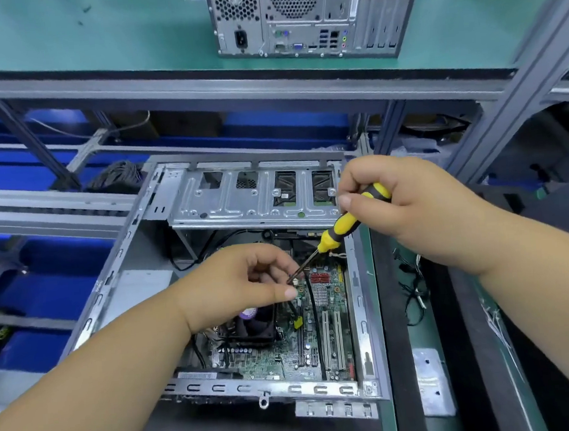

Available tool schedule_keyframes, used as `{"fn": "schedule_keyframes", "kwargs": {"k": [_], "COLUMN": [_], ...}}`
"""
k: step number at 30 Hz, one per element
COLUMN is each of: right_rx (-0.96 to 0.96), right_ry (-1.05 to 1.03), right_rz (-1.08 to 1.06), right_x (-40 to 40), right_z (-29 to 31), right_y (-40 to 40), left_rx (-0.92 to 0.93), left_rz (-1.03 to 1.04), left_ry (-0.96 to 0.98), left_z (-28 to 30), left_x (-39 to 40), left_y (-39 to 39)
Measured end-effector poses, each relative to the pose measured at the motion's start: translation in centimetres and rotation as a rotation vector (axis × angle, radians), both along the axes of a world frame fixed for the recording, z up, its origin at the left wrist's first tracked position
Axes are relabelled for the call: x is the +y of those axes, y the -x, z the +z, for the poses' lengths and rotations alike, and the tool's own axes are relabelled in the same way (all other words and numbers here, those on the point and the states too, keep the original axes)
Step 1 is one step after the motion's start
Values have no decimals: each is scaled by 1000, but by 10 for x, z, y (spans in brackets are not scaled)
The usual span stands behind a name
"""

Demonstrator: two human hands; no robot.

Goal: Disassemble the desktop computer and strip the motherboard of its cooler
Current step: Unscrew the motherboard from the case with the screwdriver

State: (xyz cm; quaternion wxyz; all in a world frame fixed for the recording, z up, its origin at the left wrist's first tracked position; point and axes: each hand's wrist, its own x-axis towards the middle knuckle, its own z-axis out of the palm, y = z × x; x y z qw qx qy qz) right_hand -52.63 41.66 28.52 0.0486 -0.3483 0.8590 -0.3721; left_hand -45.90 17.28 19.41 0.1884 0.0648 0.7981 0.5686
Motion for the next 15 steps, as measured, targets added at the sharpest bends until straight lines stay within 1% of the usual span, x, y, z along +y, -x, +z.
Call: {"fn": "schedule_keyframes", "kwargs": {"k": [3,5,8,10,12,14,15], "right_rx": [-4,25,95,135,131,90,61], "right_ry": [54,84,198,264,310,369,399], "right_rz": [-21,-77,-250,-367,-466,-541,-565], "right_x": [8,15,29,38,47,57,63], "right_z": [0,0,-2,-4,-10,-17,-19], "right_y": [-7,-13,-21,-26,-31,-36,-40], "left_rx": [57,52,24,79,180,275,318], "left_rz": [47,57,128,162,102,-35,-118], "left_ry": [71,101,174,225,268,354,427], "left_z": [6,7,8,11,17,22,22], "left_x": [7,14,36,61,96,136,156], "left_y": [-1,-3,-6,-8,-12,-17,-19]}}
